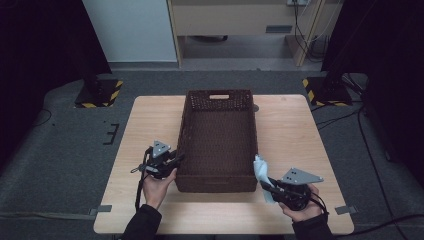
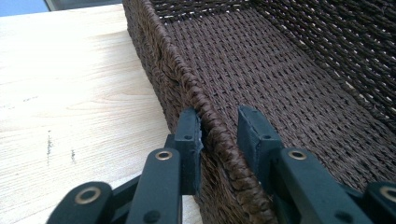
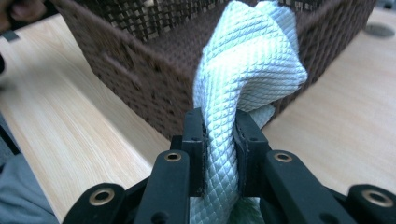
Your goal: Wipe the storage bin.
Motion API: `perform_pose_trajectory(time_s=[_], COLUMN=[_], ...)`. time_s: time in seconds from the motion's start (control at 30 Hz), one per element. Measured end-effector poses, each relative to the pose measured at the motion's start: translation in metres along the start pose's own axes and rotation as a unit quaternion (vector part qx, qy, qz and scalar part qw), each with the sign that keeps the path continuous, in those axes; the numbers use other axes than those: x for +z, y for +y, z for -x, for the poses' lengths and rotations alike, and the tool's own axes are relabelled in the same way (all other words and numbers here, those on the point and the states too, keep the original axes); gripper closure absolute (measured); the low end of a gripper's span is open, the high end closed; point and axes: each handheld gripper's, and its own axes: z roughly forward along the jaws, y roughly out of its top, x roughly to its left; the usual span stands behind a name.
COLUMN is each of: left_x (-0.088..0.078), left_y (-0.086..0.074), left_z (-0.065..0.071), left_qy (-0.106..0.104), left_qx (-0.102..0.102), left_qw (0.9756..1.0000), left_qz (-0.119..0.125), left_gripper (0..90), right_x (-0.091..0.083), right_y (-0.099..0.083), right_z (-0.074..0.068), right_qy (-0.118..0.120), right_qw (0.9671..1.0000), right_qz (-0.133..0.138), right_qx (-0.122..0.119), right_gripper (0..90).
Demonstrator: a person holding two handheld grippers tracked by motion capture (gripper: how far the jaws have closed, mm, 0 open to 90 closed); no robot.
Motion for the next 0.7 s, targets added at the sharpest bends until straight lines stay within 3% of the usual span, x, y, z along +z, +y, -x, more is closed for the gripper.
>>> perform_pose_trajectory(time_s=[0.47,0.7], left_x=[0.000,0.001], left_y=[-0.001,-0.001], left_z=[-0.002,-0.003], left_qy=[-0.009,-0.013], left_qx=[-0.005,-0.006], left_qw=[0.9999,0.9999], left_qz=[0.001,0.000], left_gripper=[67.2,66.6], right_x=[0.022,0.046], right_y=[-0.019,-0.034], right_z=[0.005,0.009], right_qy=[0.004,0.001], right_qw=[0.9982,0.9909], right_qz=[-0.055,-0.131], right_qx=[0.021,0.031], right_gripper=[77.8,77.8])
